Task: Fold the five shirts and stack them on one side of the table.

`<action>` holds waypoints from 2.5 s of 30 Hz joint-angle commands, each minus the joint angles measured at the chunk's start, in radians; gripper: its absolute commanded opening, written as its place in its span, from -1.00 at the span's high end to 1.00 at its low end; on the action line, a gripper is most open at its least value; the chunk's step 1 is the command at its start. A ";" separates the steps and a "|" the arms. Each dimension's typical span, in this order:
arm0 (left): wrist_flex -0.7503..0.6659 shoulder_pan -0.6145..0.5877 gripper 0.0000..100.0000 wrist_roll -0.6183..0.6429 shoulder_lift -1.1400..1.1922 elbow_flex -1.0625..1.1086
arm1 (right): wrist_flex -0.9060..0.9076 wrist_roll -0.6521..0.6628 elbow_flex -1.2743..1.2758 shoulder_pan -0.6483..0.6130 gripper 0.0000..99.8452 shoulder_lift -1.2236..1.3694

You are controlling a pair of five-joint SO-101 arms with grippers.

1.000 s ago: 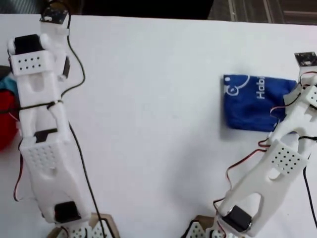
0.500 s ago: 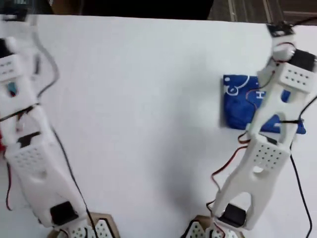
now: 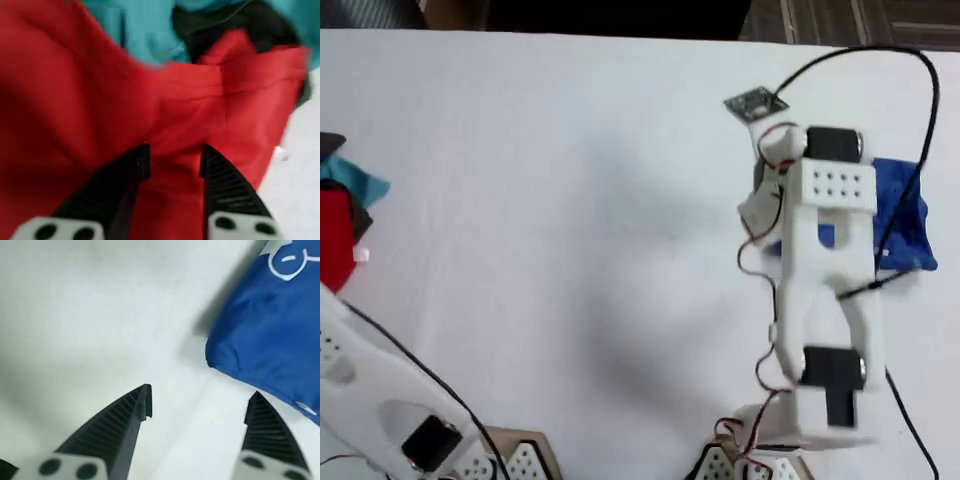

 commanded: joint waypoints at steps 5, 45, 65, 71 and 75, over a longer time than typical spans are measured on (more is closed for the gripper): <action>-0.014 -0.015 0.73 -0.097 0.071 -0.005 | 0.005 0.002 0.080 0.053 0.40 -0.157; 0.236 1.206 0.68 0.310 -0.466 0.243 | 0.004 -0.008 0.196 0.148 0.40 -0.088; 0.229 0.334 0.63 0.097 -0.396 0.400 | -0.004 -0.008 -0.038 -0.386 0.40 -0.062; 0.213 0.137 0.63 0.075 -0.364 0.404 | -0.004 -0.008 -0.114 -0.455 0.40 0.045; 0.180 0.055 0.63 0.005 -0.316 0.398 | -0.004 -0.008 -0.155 -0.483 0.40 0.097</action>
